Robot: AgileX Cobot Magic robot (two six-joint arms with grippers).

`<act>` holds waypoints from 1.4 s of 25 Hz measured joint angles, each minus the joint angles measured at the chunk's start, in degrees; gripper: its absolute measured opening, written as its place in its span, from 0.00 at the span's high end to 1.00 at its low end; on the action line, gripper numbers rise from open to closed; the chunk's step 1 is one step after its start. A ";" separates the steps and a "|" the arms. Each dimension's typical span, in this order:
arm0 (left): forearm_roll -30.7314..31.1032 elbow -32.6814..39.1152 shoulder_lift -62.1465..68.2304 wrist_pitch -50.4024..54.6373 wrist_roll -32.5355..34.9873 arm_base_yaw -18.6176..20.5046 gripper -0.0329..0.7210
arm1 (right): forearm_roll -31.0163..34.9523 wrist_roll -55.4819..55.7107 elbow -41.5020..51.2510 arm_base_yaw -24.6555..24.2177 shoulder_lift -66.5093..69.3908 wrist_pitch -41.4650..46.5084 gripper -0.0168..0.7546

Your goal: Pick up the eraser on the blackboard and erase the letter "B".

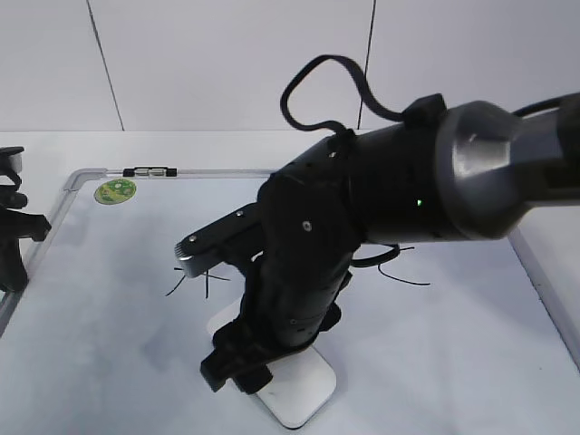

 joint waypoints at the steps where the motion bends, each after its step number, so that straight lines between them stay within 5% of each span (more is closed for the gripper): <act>1: 0.12 0.00 0.00 0.09 0.00 0.00 0.94 | 0.23 0.00 0.00 0.91 0.04 0.00 0.31; 12: 0.68 -0.09 0.00 0.90 0.00 0.00 0.94 | 0.12 1.41 0.00 1.34 0.13 0.23 0.31; 17: 0.68 -0.09 0.00 0.68 0.00 0.00 0.94 | 3.41 2.65 -0.09 -3.23 0.13 0.35 0.31; 25: 0.68 -0.09 0.00 0.70 0.00 0.00 0.94 | -1.82 5.10 -0.13 -12.12 0.13 0.90 0.31; 35: 0.68 -0.09 0.00 0.70 0.00 0.00 0.94 | -2.87 5.12 -0.22 -10.63 0.13 1.01 0.31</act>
